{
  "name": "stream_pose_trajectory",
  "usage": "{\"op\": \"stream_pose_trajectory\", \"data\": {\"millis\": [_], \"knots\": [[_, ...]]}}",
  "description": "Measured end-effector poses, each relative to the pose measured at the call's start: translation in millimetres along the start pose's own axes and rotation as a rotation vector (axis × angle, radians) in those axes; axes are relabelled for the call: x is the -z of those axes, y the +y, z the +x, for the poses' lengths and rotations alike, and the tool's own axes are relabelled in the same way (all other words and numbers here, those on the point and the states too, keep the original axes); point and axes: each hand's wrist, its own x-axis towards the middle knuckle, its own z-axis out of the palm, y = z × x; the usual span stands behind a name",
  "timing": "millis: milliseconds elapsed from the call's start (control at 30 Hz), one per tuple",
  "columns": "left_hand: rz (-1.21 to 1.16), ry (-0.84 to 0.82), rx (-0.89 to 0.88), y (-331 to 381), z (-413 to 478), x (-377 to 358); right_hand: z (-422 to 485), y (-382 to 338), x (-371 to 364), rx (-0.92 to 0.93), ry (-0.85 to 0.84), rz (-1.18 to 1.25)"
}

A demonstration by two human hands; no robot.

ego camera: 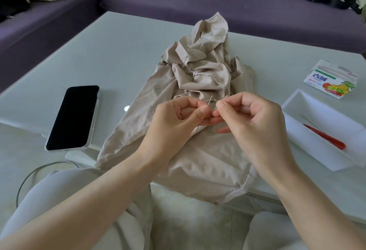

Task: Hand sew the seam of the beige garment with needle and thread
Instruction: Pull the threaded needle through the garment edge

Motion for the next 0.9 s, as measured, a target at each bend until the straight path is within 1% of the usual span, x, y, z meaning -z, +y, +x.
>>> {"op": "stream_pose_trajectory", "data": {"millis": [433,900], "knots": [[0.015,0.016,0.006,2.1,-0.3,-1.5,0.6,4.7,0.9,0.040,0.036,-0.134],[0.043,0.043,-0.010,1.8,0.5,-2.9,0.1,9.8,0.6,0.057,0.052,-0.130]]}}
